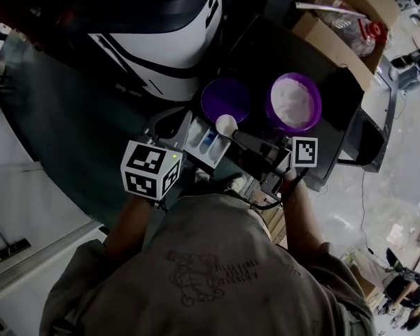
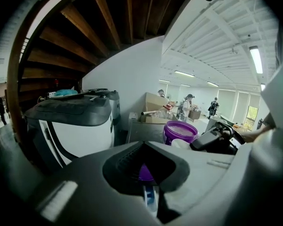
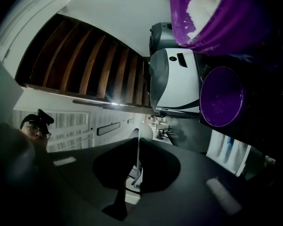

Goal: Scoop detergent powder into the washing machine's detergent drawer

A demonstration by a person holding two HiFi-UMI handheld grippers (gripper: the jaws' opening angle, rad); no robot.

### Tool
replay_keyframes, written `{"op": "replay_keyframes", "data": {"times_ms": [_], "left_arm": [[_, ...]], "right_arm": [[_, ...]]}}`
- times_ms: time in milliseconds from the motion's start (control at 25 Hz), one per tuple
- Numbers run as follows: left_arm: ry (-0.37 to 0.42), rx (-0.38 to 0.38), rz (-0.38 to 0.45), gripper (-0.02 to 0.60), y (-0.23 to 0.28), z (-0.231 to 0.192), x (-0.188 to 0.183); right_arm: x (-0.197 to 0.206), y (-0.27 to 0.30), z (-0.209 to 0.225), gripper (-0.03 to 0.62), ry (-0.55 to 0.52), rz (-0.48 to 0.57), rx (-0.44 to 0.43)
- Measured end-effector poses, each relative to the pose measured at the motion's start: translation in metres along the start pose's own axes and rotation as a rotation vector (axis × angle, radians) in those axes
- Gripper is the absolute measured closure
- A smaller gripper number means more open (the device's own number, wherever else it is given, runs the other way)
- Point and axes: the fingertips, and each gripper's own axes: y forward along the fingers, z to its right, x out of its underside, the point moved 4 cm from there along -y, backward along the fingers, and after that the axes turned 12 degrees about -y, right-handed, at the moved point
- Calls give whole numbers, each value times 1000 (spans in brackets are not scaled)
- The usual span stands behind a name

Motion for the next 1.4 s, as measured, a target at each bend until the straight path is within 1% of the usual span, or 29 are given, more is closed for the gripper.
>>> {"op": "replay_keyframes", "data": {"times_ms": [200, 360, 480, 720, 880, 1040, 1160, 1280, 1400], "left_arm": [[-2, -9, -7, 581, -3, -2, 6], [-8, -18, -1, 581, -1, -3, 12], [-19, -22, -3, 581, 2, -5, 20], [-18, -20, -55, 581, 8, -8, 41], [-26, -26, -87, 581, 11, -11, 56], [-39, -33, -116, 581, 10, -14, 72], [-46, -39, -132, 581, 7, -16, 79], [-50, -42, -140, 581, 5, -17, 85], [-55, -43, -148, 581, 2, -18, 91]], "right_arm": [[7, 1, 2, 559, -16, -11, 8], [15, -4, 10, 559, -80, -32, 52], [23, -7, 22, 559, -92, -53, 82], [49, -18, 54, 559, -186, -159, 238], [68, -23, 76, 559, -262, -254, 343], [85, -22, 92, 559, -329, -330, 394], [92, -22, 107, 559, -361, -367, 440], [100, -24, 124, 559, -408, -412, 497], [107, -24, 137, 559, -479, -470, 561]]}}
